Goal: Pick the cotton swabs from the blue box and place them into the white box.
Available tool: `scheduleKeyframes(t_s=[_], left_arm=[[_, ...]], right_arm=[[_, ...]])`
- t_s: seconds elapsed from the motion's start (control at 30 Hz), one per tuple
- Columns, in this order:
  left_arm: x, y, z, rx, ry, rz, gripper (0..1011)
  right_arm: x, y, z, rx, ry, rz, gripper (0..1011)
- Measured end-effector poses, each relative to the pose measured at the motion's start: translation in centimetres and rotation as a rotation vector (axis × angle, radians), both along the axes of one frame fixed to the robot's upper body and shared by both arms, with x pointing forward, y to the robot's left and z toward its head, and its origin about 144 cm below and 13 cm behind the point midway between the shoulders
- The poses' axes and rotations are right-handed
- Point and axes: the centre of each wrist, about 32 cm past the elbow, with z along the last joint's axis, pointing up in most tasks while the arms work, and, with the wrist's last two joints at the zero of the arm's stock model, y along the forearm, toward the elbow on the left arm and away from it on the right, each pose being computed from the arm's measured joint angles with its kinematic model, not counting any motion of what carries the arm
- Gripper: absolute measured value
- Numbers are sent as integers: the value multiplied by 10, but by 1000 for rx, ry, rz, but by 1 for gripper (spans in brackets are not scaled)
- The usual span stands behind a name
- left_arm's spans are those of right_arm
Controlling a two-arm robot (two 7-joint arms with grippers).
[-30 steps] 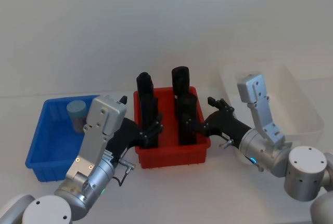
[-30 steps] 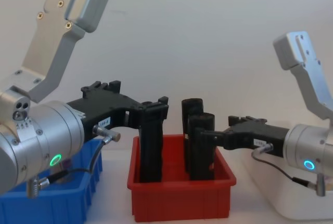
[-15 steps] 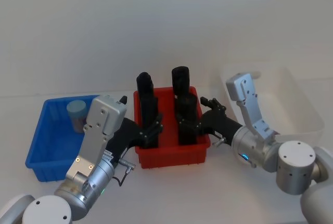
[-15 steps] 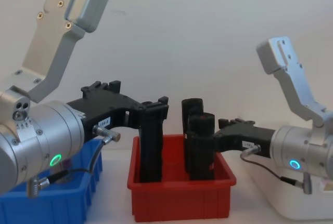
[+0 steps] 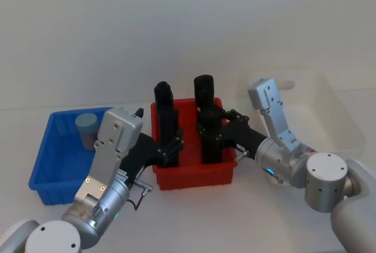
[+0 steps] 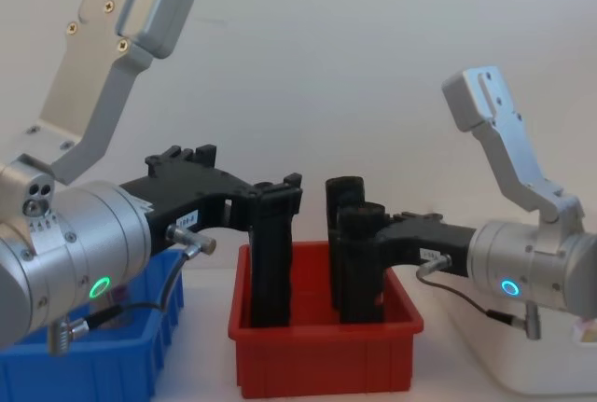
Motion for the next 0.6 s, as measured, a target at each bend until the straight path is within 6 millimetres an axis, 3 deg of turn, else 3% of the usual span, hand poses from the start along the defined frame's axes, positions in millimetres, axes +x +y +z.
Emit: scheduleKeyframes(t_s=[0.3,0.6], left_arm=[[0,0,0,0,0,0,1004],[0,0,0,0,0,0,1004]], right_arm=[[4,2,1,4,-2,2,529],[4,1,5,24,-15,-14,503]])
